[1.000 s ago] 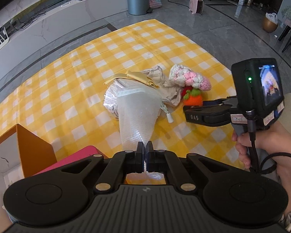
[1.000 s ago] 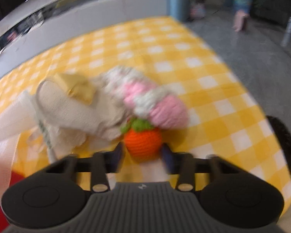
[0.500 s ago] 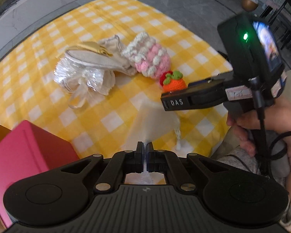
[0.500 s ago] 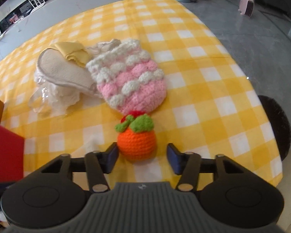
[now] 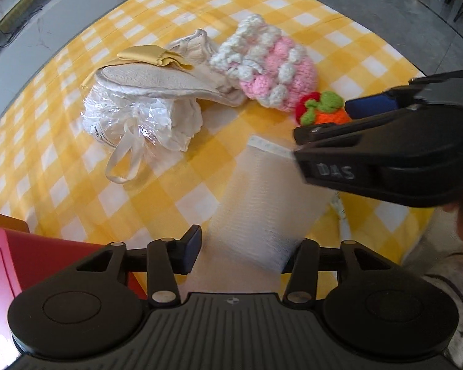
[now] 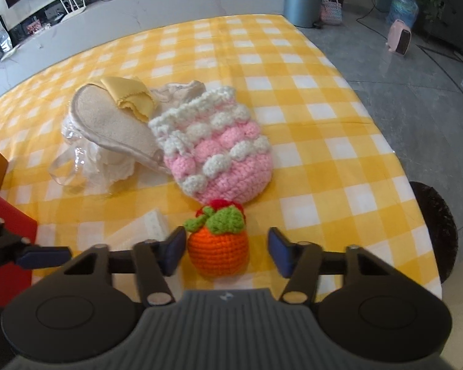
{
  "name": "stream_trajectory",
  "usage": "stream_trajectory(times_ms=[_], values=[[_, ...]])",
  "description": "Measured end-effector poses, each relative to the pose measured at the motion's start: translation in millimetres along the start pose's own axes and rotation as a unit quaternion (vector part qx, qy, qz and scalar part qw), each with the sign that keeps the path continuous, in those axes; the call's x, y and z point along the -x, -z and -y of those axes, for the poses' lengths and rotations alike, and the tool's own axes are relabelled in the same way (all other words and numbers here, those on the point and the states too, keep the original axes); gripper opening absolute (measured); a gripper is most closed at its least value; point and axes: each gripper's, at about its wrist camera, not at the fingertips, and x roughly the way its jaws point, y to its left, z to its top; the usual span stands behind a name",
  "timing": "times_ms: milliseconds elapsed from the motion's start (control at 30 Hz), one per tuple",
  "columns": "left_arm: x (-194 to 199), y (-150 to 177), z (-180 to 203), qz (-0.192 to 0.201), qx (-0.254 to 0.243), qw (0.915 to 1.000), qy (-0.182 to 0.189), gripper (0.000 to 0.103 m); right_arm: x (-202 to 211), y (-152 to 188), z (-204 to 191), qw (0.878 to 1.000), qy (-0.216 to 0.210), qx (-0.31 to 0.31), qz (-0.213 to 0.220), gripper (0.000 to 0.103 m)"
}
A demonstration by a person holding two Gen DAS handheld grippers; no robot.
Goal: Organize soft objects
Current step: 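Lift the mesh bag with the left gripper while the right grasps the orange crocheted fruit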
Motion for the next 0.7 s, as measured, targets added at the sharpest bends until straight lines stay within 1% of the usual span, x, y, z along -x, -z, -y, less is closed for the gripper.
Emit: stream_trajectory(times_ms=[33,67,100,167,267,300,367,400,500,600,700], values=[[-1,1,-1,-0.001,0.002,1.0000,0.005,0.017,0,0,1,1.000,-0.009,-0.005,0.000,0.041],[0,1,-2,-0.004,0.002,0.9999,0.012,0.011,1,1,3,1.000,-0.015,-0.009,0.001,0.041],[1,2,-3,-0.004,0.000,0.9998,0.020,0.009,2,1,3,1.000,-0.013,-0.011,0.004,0.041],[7,6,0,0.003,-0.014,0.9997,0.018,0.003,4,1,5,1.000,-0.012,-0.017,0.010,0.041],[27,12,8,0.044,-0.033,0.9985,0.002,0.001,12,2,8,0.999,-0.017,-0.021,0.024,0.041],[37,14,9,0.056,-0.039,0.9976,0.007,0.001,17,4,9,0.999,-0.017,-0.022,0.030,0.041],[57,18,7,0.073,-0.035,0.9963,0.029,0.001,25,6,11,0.998,-0.024,-0.028,0.041,0.041],[68,20,5,0.083,-0.033,0.9954,0.034,0.001,28,7,12,0.998,-0.029,-0.032,0.045,0.041],[105,25,5,0.133,-0.043,0.9900,0.020,0.001,36,9,15,0.997,-0.036,-0.043,0.061,0.041],[142,28,-8,0.171,-0.022,0.9848,0.021,0.001,48,7,14,0.994,-0.048,-0.040,0.086,0.041],[177,37,-30,0.213,0.002,0.9769,0.018,0.001,57,4,11,0.990,-0.081,-0.045,0.105,0.041]])
